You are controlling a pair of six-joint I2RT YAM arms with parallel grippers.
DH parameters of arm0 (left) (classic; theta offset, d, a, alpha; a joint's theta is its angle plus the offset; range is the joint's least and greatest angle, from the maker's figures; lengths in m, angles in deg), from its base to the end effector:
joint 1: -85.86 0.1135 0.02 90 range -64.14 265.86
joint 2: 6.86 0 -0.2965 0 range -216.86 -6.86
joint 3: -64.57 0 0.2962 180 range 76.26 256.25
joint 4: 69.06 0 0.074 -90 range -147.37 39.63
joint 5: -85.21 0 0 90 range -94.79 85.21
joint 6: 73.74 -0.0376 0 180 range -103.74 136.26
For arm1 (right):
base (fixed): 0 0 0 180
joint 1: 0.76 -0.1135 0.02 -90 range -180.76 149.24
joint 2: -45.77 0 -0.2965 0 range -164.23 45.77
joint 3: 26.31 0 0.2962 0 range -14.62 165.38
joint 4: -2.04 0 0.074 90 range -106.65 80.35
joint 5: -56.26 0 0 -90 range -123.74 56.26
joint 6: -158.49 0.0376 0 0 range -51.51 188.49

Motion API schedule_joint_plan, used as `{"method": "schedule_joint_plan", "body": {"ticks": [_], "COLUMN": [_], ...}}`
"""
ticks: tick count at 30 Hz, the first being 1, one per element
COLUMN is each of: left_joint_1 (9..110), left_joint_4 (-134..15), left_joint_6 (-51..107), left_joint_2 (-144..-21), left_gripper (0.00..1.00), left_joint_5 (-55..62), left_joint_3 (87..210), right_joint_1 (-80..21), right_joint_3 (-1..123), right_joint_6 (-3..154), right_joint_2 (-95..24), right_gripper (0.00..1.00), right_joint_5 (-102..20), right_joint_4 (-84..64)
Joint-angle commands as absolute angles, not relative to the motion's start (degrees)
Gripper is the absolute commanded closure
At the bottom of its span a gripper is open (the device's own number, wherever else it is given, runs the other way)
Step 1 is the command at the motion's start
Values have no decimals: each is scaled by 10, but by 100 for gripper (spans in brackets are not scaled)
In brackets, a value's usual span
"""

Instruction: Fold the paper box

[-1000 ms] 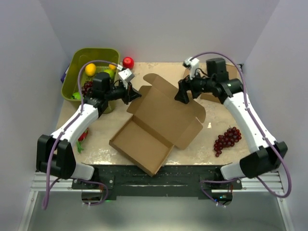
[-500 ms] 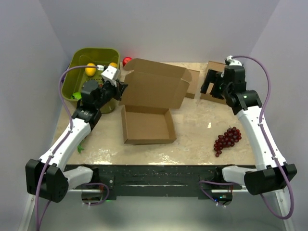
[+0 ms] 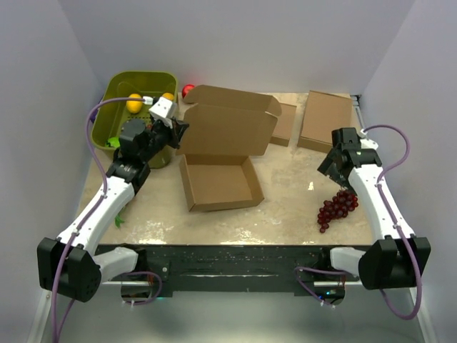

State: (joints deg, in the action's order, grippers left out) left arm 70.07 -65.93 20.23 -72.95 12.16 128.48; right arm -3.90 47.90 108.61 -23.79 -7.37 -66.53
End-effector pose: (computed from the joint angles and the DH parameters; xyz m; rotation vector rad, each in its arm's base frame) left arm 0.2908 -0.0936 0.3631 0.3973 1.6368 -0.5060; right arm 0.2595 -0.0025 0.3186 0.9345 2.3609 -0.3357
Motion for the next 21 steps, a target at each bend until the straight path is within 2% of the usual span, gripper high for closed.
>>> {"method": "schedule_joint_plan", "body": {"ticks": [1, 5, 21], "left_joint_1": [697, 697, 697], "left_joint_4": [-698, -693, -738], "left_joint_6": [206, 200, 226], "left_joint_2": [-707, -698, -741], "left_gripper": [100, 100, 100], "left_joint_5": [135, 132, 191], "left_joint_3": [1287, 1287, 1267], "right_joint_1": [12, 50, 51], "right_joint_3": [459, 418, 272], "right_joint_6": [1082, 1086, 1103], "right_joint_2": [-251, -272, -339], "right_gripper": [1, 1, 4], "right_joint_5": [-32, -61, -132], "right_joint_4": [-676, -636, -428]}}
